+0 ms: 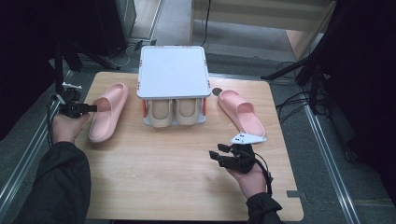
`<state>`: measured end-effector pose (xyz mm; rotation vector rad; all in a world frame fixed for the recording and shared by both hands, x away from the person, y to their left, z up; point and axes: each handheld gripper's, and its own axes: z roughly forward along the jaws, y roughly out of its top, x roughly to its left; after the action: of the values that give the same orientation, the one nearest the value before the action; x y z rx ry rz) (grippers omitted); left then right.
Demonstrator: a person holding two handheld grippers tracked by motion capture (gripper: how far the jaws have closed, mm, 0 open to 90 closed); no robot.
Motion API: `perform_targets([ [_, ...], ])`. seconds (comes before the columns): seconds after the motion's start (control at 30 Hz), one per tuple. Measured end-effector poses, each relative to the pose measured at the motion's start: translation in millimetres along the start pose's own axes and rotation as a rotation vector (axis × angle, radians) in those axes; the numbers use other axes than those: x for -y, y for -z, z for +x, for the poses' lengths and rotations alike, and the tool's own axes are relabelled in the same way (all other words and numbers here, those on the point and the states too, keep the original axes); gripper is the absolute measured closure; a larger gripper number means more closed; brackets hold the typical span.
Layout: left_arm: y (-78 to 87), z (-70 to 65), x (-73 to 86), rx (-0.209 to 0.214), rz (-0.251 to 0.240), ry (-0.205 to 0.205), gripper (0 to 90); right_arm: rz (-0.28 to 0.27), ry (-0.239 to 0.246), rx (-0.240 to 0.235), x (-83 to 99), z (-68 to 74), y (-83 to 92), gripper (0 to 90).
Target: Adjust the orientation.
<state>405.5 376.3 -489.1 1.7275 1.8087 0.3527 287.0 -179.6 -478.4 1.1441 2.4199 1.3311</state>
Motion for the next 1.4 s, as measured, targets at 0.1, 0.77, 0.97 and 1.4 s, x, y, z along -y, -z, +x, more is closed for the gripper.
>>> perform_targets([
  [0.1,7.0,-0.7,1.2,0.006,0.003,-0.003,85.0,-0.012,-0.007,-0.017,-2.1,0.2,-2.1,52.1],
  [0.77,67.2,-27.3,46.2,0.037,0.014,-0.076,85.0,-0.032,0.031,-0.085,-24.1,1.6,-15.9,52.0],
  [0.97,84.4,-41.8,63.0,0.062,0.007,-0.104,85.0,-0.022,0.047,-0.104,-29.7,4.5,-23.8,52.0],
  [1.4,94.6,-83.9,87.3,0.175,0.027,-0.193,84.9,-0.012,0.059,-0.121,-35.2,7.8,-30.8,52.1],
])
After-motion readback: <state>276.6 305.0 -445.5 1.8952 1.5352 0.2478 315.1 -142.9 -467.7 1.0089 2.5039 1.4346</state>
